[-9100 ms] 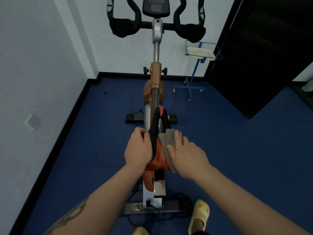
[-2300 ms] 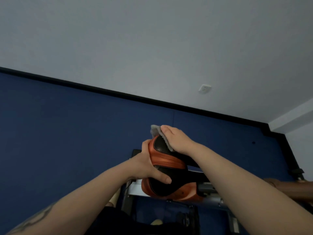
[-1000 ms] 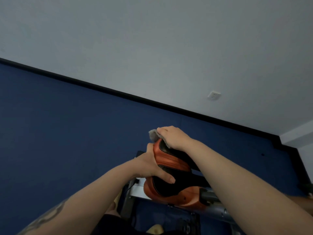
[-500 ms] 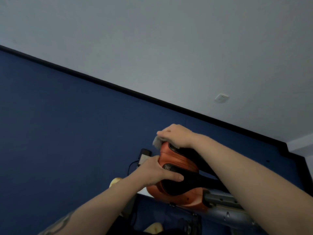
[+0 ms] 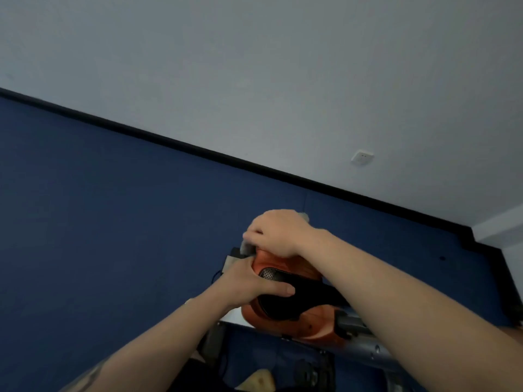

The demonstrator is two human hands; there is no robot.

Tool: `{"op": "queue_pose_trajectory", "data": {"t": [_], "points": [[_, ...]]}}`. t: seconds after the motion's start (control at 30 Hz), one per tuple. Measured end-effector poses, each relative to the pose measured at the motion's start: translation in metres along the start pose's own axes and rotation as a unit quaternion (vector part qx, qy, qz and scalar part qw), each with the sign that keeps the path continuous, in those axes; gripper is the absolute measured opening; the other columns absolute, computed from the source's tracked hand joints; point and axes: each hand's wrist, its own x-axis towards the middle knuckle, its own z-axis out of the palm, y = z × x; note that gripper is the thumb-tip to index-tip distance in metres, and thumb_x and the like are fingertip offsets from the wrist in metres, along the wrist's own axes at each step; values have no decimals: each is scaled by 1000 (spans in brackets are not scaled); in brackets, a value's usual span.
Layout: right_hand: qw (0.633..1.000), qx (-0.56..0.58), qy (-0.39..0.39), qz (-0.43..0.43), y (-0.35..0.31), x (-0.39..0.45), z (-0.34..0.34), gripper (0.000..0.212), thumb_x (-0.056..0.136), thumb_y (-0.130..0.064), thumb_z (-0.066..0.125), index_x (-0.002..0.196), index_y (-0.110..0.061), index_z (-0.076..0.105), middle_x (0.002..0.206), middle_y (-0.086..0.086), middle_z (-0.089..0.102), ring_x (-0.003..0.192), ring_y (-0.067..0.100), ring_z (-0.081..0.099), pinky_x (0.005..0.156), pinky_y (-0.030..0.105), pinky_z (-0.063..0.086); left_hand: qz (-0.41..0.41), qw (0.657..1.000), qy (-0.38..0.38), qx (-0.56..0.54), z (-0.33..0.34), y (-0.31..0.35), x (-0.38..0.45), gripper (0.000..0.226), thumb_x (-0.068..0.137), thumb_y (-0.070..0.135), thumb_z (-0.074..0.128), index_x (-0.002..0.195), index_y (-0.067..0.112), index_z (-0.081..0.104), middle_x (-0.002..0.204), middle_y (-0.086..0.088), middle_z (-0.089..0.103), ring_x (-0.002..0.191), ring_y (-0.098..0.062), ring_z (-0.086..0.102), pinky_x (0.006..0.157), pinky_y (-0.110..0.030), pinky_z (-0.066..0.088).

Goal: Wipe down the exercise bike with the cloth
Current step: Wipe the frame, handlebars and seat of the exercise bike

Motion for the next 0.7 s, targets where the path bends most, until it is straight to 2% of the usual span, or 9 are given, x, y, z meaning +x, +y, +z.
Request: {"op": "queue_pose_trajectory", "data": {"t": [0.03,0.1,0.2,0.27,0.33,0.4,0.53,0.6,0.7], "points": [[998,39,-36,45,3,8,-4,38,92,-50,36,68,-47,65,79,-21,63,85,11,56,65,33,41,-9,1000,-9,1,0,2,-1,53,61,25,93,109,23,69,102,6,75,99,-10,69,93,-29,54],[987,119,-42,97,15,9,-6,34,98,-39,39,83,-40,69,92,-14,67,95,18,58,74,35,47,-34,999,-15,25,-1,3,-2,67,58,34,94,116,23,64,105,4,74,99,-11,69,94,-32,54],[954,247,47,163,29,-21,11,35,102,-45,31,107,-36,65,121,-6,64,116,20,56,97,42,44,-36,995,39,88,-4,2,-7,120,38,54,93,140,29,35,124,5,59,110,-15,63,98,-39,52],[948,235,119,181,29,-49,25,42,101,-55,26,131,-43,53,136,-8,56,124,16,51,100,39,41,12,990,51,128,-8,5,-9,142,34,60,91,147,46,6,137,7,42,120,-17,55,101,-43,49],[959,169,143,177,32,-76,37,48,100,-60,21,145,-48,33,138,-7,53,123,17,52,92,36,42,58,979,50,191,-10,13,-8,144,34,67,87,144,54,-4,146,13,25,131,-15,44,103,-45,47],[961,157,121,192,40,-97,41,49,98,-62,17,146,-55,21,133,-5,57,117,20,56,87,35,44,94,955,45,279,-12,21,-5,140,37,72,83,144,54,-6,151,23,11,139,-10,28,107,-45,43],[959,148,28,242,46,-92,30,44,105,-43,14,148,-48,23,144,-2,51,122,26,53,94,38,43,139,918,10,370,-18,35,2,131,45,73,80,148,47,3,154,30,-4,145,-8,8,113,-47,34],[957,124,63,254,31,-79,30,44,104,-40,15,145,-44,30,142,-1,52,119,28,54,91,41,43,154,917,-19,367,-19,38,8,130,48,68,83,149,46,5,151,33,-1,143,-3,6,116,-44,29],[931,159,203,257,8,-82,45,48,101,-53,16,145,-44,33,142,-11,51,122,17,54,94,39,42,168,920,-54,350,-17,32,16,134,47,68,84,149,48,-1,149,35,-3,144,-4,6,119,-42,26]]}}
